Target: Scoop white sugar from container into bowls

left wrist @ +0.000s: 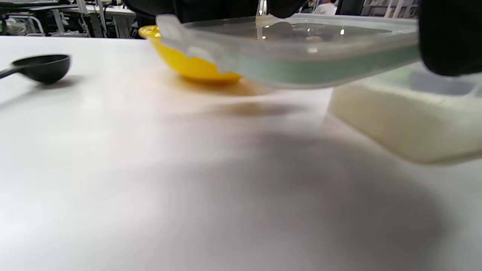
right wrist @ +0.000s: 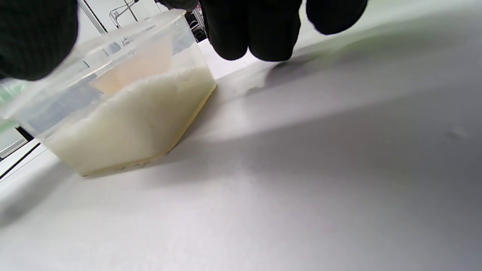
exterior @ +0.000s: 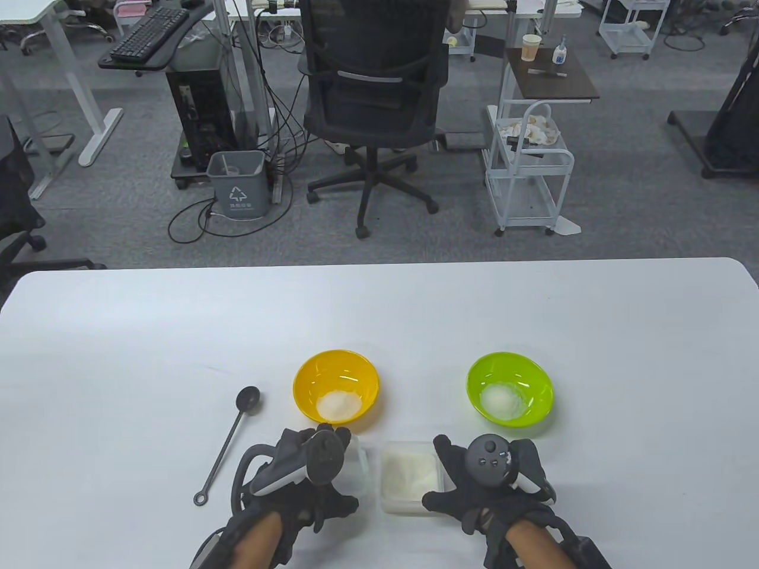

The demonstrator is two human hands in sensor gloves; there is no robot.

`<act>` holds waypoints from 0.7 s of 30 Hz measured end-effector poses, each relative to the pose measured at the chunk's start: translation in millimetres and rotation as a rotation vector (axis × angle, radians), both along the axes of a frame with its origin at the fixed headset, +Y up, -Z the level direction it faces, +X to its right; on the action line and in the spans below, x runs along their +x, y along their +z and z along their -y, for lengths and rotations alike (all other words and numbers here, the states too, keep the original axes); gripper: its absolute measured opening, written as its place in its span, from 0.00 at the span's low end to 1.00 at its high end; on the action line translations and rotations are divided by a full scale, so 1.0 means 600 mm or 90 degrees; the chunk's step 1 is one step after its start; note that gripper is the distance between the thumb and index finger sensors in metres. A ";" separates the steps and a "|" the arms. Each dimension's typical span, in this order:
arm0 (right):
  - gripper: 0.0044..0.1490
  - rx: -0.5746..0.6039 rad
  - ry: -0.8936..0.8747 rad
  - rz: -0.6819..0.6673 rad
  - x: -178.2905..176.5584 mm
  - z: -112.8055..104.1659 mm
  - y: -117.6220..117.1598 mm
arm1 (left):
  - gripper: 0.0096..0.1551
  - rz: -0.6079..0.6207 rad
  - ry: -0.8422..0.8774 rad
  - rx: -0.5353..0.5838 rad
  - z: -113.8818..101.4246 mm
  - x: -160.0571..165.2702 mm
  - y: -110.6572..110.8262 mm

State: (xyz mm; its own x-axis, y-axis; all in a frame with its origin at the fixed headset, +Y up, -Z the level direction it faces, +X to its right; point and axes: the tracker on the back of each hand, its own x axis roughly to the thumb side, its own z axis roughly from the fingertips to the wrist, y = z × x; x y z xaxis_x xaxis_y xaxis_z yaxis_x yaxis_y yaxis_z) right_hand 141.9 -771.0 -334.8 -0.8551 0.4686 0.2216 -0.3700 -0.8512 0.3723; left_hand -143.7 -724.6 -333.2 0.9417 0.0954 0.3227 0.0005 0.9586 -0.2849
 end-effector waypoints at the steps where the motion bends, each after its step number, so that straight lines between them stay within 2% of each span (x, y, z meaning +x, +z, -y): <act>1: 0.61 0.004 0.001 0.000 -0.001 -0.001 0.000 | 0.68 0.004 0.005 0.010 -0.006 0.006 0.001; 4: 0.59 0.037 0.004 0.009 -0.005 -0.011 0.005 | 0.68 0.020 0.017 0.030 -0.027 0.033 0.001; 7: 0.53 0.085 -0.007 0.040 -0.007 -0.024 0.011 | 0.68 0.033 0.028 0.035 -0.038 0.056 0.002; 11: 0.42 0.205 -0.084 0.134 -0.005 -0.056 0.026 | 0.67 0.063 0.040 0.041 -0.045 0.091 0.010; 15: 0.40 0.184 -0.174 0.165 -0.004 -0.065 0.032 | 0.67 0.095 0.037 0.046 -0.040 0.117 0.022; 21: 0.40 0.075 -0.252 0.201 -0.006 -0.050 0.028 | 0.67 0.114 0.057 0.054 -0.028 0.130 0.038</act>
State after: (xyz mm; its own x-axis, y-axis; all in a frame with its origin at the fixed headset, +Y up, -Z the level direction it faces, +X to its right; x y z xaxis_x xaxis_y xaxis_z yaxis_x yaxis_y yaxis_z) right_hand 138.5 -741.0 -318.1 -0.6517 0.7567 0.0519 -0.7505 -0.6532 0.1007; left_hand -65.9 -707.6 -310.6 0.8579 0.1417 0.4938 -0.0424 0.9775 -0.2068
